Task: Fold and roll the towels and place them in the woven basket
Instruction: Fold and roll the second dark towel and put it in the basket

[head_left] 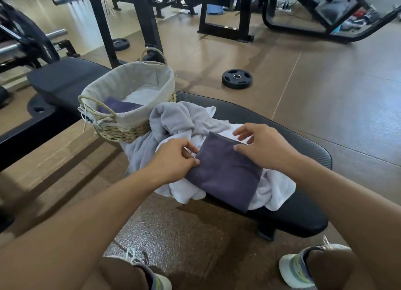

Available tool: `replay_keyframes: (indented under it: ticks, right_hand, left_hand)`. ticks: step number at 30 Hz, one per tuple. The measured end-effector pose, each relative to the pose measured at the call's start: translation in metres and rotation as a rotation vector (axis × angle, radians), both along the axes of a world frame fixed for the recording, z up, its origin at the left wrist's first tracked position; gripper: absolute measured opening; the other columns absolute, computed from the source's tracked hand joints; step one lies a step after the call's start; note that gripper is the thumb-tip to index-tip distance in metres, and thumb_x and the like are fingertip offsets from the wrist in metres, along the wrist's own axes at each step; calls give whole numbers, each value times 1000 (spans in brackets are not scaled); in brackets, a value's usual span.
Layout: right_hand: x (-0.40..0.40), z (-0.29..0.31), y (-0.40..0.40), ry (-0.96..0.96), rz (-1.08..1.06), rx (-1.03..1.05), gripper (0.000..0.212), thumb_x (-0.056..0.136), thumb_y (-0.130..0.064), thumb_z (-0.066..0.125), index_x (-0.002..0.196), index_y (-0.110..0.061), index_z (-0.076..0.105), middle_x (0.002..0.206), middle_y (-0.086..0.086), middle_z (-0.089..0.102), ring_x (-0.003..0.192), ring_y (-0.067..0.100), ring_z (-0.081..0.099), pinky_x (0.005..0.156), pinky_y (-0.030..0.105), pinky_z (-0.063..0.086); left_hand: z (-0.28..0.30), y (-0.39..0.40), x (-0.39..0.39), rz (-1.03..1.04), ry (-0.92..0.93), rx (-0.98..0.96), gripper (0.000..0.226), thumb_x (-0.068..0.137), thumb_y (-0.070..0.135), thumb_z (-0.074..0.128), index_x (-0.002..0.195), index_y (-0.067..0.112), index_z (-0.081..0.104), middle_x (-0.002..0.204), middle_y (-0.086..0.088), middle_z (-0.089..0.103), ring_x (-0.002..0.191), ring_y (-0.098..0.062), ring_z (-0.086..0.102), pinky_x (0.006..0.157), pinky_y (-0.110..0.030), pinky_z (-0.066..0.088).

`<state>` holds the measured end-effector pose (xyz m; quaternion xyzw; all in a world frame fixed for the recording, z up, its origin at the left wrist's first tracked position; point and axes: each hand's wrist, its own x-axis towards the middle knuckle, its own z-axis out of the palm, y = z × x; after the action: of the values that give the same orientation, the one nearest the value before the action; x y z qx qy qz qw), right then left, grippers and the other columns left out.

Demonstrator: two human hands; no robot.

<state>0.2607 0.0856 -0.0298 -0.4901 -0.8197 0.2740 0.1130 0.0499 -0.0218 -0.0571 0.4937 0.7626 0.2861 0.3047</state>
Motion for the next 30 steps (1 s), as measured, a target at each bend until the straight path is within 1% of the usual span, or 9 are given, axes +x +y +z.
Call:
replay_keyframes:
  ticks: [3, 7, 9, 12, 14, 19, 24, 26, 30]
  right_hand:
    - [7, -4, 2, -65, -5, -41, 28, 86, -36, 76, 113, -33, 69, 96, -16, 65, 94, 12, 61, 84, 28, 44]
    - [16, -4, 8, -29, -5, -57, 24, 88, -28, 77, 111, -32, 70, 85, -16, 65, 81, 2, 59, 67, 17, 40]
    - [18, -5, 10, -47, 3, -71, 25, 89, -28, 77, 112, -31, 69, 85, -15, 65, 78, 0, 59, 66, 17, 40]
    - [17, -8, 10, -66, 4, -61, 29, 87, -32, 78, 115, -32, 67, 88, -16, 63, 81, 5, 59, 75, 27, 43]
    - [17, -9, 11, -61, 0, -43, 31, 87, -35, 78, 115, -33, 66, 93, -16, 63, 86, 8, 60, 78, 28, 42]
    - [19, -10, 14, -43, 1, -30, 27, 86, -41, 78, 109, -34, 67, 92, -17, 66, 87, 5, 62, 79, 31, 46]
    - [25, -10, 16, -16, -12, 7, 24, 86, -46, 76, 106, -37, 66, 97, -17, 67, 96, 10, 62, 84, 31, 46]
    - [27, -10, 14, -27, -5, 16, 24, 86, -46, 75, 106, -37, 66, 100, -16, 67, 101, 11, 61, 88, 32, 46]
    - [28, -8, 9, -10, 27, 54, 25, 85, -47, 75, 106, -41, 64, 110, -17, 68, 111, 10, 59, 97, 34, 46]
  left_hand:
    - [-1, 2, 0, 3, -22, 31, 19, 81, 18, 81, 95, 22, 70, 82, 1, 74, 74, -13, 68, 58, -26, 46]
    - [-1, 4, 2, 25, -40, 82, 17, 79, 19, 83, 89, 24, 70, 79, 5, 74, 72, -12, 69, 55, -25, 48]
    - [-3, 3, 1, 24, -49, 56, 18, 80, 20, 82, 92, 23, 69, 79, 4, 74, 72, -13, 69, 53, -25, 50]
    - [-6, 2, 0, -1, 46, -22, 23, 81, 28, 81, 99, 23, 66, 81, 9, 71, 78, -9, 67, 70, -31, 56]
    - [-5, 2, 0, -21, 104, -71, 26, 82, 36, 80, 101, 24, 66, 84, 10, 69, 83, -6, 65, 77, -27, 53]
    - [0, 5, 1, -74, 111, -180, 28, 82, 44, 78, 100, 25, 68, 88, 10, 69, 88, -6, 65, 69, -18, 47]
    - [2, 6, 4, -136, 115, -274, 44, 82, 43, 79, 101, 3, 73, 90, -8, 73, 77, -13, 60, 71, -30, 50]
    - [3, 7, 6, -140, 111, -308, 43, 84, 42, 77, 93, 0, 72, 80, -6, 65, 70, -13, 53, 63, -26, 42]
    - [8, 8, 11, -113, 50, -269, 25, 79, 34, 80, 77, 14, 65, 72, -4, 57, 64, -11, 49, 57, -23, 36]
